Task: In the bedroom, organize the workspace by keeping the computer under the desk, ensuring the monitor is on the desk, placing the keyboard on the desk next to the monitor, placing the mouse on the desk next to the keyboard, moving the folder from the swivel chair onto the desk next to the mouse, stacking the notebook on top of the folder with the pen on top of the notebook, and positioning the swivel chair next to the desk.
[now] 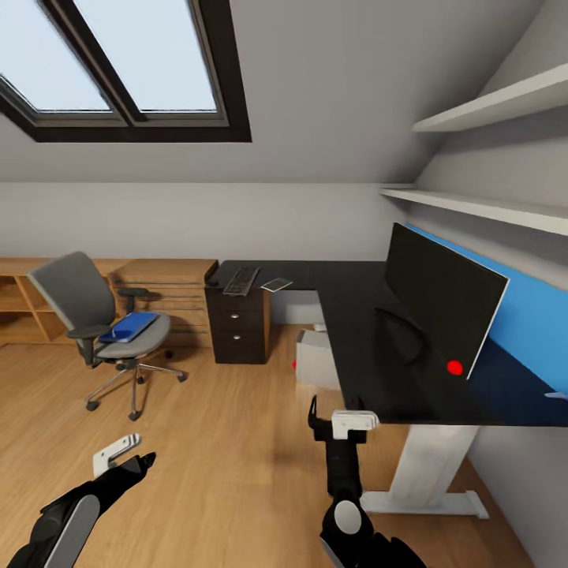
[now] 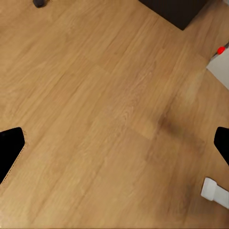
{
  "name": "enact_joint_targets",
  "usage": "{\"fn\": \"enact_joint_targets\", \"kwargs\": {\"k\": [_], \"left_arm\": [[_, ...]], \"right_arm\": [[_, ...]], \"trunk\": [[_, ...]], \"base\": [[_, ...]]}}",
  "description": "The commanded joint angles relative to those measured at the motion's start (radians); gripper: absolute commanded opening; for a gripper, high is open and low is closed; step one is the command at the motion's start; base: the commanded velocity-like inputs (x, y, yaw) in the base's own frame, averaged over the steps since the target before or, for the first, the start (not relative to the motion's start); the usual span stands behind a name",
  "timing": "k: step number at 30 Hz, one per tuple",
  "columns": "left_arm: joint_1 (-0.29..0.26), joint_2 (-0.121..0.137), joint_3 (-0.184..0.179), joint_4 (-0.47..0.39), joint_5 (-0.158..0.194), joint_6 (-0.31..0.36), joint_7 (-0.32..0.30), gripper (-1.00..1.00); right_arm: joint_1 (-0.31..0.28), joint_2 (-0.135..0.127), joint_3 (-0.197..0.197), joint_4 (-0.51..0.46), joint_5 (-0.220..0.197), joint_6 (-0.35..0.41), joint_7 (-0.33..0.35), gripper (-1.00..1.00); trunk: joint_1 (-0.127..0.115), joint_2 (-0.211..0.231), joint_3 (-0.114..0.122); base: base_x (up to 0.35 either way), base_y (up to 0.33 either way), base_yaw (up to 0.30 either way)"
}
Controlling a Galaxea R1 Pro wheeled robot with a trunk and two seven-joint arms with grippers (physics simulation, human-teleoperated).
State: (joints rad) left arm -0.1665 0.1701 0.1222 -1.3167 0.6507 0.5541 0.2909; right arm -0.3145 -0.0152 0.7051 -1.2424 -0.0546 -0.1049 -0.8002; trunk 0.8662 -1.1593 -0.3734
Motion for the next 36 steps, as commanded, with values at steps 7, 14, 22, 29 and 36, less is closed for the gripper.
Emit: {"fn": "enact_joint_targets", "kwargs": {"k": [7,14,22,29,36], "left_arm": [[0.000,-0.011,-0.010,0.000,0.011,0.003,0.008,1.00],[0.000,-0.012,-0.088,0.046,0.008,-0.022,0.011,1.00],[0.000,-0.012,-0.139,0.079,0.007,-0.089,0.011,1.00],[0.000,-0.012,-0.151,0.080,0.007,-0.096,0.011,1.00],[0.000,-0.012,-0.152,0.080,0.007,-0.096,0.011,1.00]], "right_arm": [[-0.002,0.014,-0.041,0.066,-0.017,0.014,0.221,1.00],[-0.085,0.097,-0.116,0.414,-0.170,0.089,0.451,1.00],[-0.361,0.141,-0.163,0.927,-0.303,0.081,0.627,1.00],[-0.382,0.149,-0.191,0.956,-0.379,0.046,0.635,1.00],[-0.383,0.150,-0.193,0.918,-0.393,0.024,0.635,1.00]], "trunk": [[0.000,-0.001,-0.001],[0.000,-0.001,-0.001],[0.000,-0.001,-0.001],[0.000,-0.001,-0.001],[0.000,-0.001,-0.001]], "base": [[0.002,0.334,0.000],[0.149,0.294,0.000],[0.306,0.136,0.000],[0.328,0.074,0.000],[0.328,0.071,0.000]]}}
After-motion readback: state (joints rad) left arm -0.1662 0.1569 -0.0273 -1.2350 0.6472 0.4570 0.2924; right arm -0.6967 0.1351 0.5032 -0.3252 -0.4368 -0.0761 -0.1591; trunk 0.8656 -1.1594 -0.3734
